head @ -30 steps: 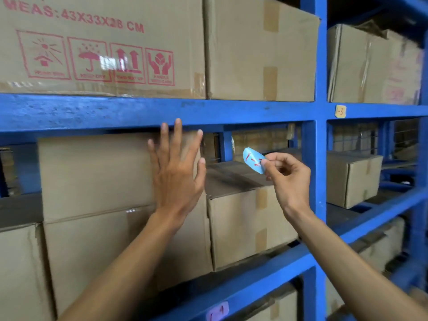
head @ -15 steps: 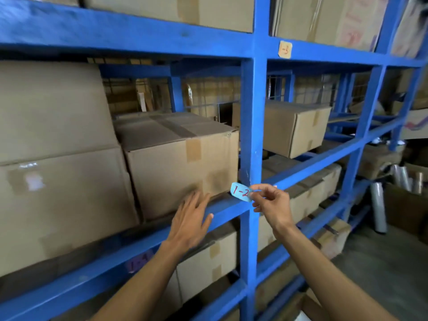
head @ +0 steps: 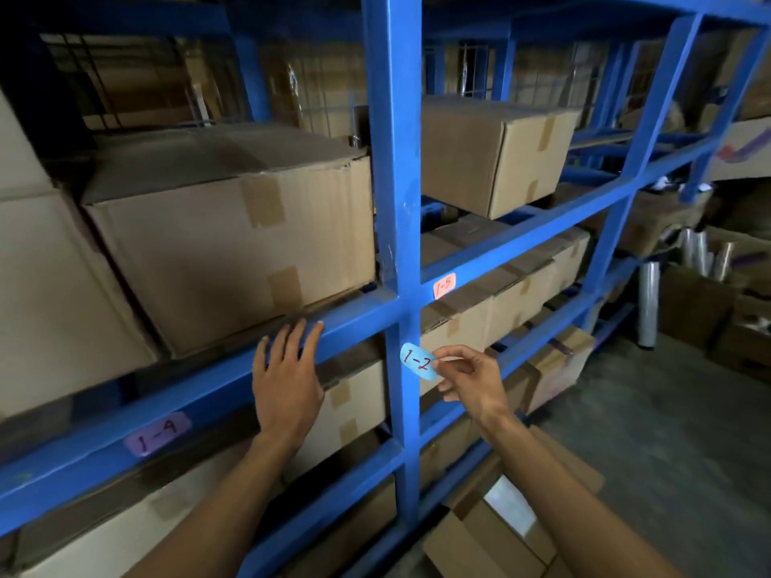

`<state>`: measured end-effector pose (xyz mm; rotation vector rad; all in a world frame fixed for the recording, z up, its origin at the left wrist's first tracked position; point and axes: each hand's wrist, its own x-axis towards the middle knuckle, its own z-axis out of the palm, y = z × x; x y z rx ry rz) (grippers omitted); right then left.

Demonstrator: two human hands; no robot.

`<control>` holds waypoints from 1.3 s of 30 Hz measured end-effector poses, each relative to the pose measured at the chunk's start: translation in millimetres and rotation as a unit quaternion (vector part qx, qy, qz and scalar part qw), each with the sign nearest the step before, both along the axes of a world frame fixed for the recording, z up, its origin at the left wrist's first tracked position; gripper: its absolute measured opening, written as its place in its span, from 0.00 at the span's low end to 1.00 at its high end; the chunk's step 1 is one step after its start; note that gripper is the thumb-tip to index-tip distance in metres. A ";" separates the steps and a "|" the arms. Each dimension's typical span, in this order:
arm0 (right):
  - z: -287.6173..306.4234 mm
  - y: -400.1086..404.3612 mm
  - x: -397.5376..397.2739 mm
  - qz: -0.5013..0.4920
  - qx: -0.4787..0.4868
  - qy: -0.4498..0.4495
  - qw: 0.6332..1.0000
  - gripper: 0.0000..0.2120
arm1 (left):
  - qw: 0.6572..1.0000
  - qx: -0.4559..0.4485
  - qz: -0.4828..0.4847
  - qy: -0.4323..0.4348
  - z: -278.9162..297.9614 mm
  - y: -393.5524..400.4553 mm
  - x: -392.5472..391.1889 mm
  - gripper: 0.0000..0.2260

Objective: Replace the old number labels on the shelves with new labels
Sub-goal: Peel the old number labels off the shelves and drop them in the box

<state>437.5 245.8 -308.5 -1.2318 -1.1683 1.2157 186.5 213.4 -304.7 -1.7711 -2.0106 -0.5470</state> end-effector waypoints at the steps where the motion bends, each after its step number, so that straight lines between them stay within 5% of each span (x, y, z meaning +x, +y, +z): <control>1: -5.8 2.5 4.6 -0.004 -0.008 0.000 1.000 0.04 | 1.000 0.013 0.003 -0.015 -4.7 3.0 5.5 0.31; 7: -45.7 22.6 38.0 -0.059 -0.047 -0.021 0.997 0.04 | 0.982 -0.033 -0.181 -0.051 -60.0 32.5 61.5 0.40; 11: -85.1 31.7 71.4 -0.121 -0.104 -0.027 0.987 0.05 | 0.929 -0.154 -0.314 -0.123 -119.7 61.4 96.4 0.34; 21: -206.0 44.6 143.6 -0.240 -0.223 -0.053 0.943 0.07 | 0.866 -0.327 -0.347 -0.150 -230.8 158.0 161.8 0.25; 28: -329.4 61.7 178.4 -0.308 -0.296 -0.083 0.900 0.05 | 0.866 -0.381 -0.321 -0.051 -318.4 226.8 183.0 0.29; 39: -498.0 109.6 205.3 -0.299 -0.389 -0.120 0.863 0.11 | 0.884 -0.285 -0.338 0.149 -410.0 284.9 204.7 0.31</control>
